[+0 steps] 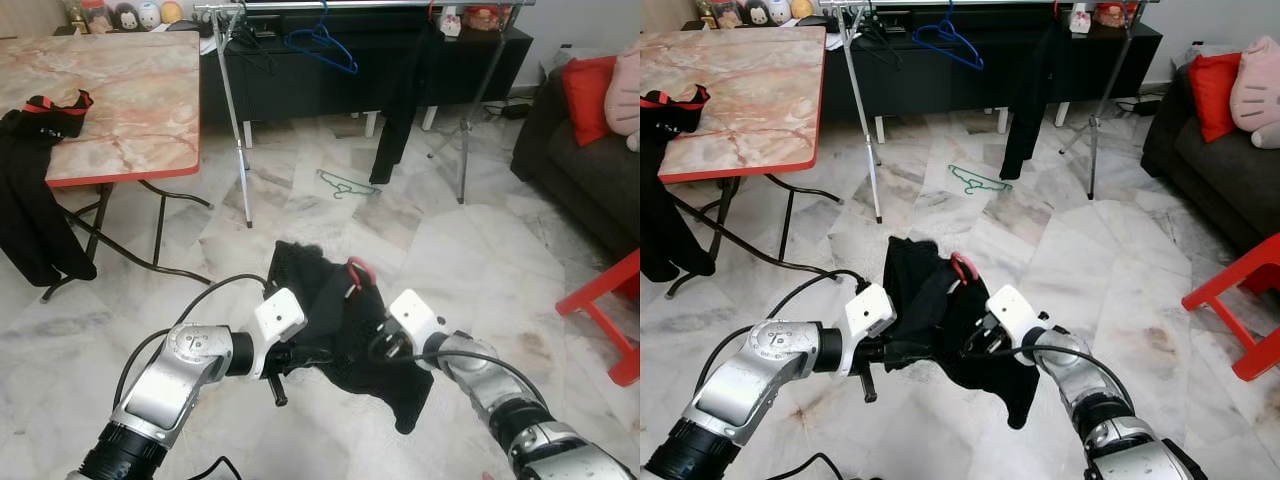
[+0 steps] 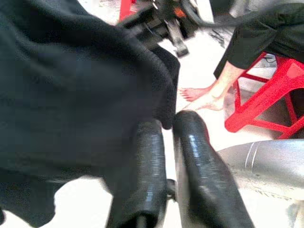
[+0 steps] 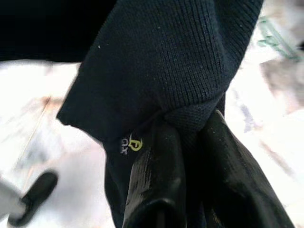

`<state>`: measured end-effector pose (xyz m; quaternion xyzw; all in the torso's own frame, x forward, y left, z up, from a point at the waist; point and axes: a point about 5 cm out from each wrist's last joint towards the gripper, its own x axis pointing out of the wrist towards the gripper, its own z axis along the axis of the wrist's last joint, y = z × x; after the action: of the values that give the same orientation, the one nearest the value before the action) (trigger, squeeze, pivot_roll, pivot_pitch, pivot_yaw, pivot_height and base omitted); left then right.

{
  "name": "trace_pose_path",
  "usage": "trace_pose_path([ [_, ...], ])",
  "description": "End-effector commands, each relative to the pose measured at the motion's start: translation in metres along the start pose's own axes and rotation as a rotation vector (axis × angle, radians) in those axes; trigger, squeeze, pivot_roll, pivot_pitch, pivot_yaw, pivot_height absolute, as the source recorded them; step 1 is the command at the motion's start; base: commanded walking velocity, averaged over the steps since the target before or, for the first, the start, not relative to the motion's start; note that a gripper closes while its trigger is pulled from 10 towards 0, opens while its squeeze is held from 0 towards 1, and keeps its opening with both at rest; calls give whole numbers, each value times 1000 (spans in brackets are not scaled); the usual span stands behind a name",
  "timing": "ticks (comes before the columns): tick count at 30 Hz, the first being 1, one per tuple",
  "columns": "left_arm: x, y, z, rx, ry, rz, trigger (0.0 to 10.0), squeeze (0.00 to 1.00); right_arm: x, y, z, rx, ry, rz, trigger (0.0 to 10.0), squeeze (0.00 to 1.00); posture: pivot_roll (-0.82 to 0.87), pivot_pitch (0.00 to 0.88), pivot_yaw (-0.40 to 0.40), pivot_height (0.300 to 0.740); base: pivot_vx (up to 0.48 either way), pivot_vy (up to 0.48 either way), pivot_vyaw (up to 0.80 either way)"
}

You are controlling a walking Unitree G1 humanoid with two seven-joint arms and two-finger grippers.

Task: Hang hanger

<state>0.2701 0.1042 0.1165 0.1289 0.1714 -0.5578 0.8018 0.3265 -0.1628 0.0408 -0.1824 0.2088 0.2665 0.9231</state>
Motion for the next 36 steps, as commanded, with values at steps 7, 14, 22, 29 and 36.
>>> trace_pose_path([
  [7,2,-5,1,6,7,-22,10000,1000,4,-10,24,21,-93,-52,0,0,-18,58,-50,740,0,0,0],
  [14,1,-5,1,5,11,-18,10000,1000,5,-9,27,14,-112,-56,0,0,-19,61,-49,740,0,0,0],
  [22,-18,39,-1,34,-10,351,10000,1000,-3,-15,19,-22,-106,-5,0,0,-22,63,-47,740,0,0,0],
  [29,-36,49,-7,3,-65,432,10000,0,-23,-24,5,-91,-81,193,0,0,-30,64,-51,740,0,0,0],
  [36,-43,32,-22,12,-15,252,10000,0,-42,-25,-11,-125,-21,430,0,0,-31,63,-52,740,0,0,0],
])
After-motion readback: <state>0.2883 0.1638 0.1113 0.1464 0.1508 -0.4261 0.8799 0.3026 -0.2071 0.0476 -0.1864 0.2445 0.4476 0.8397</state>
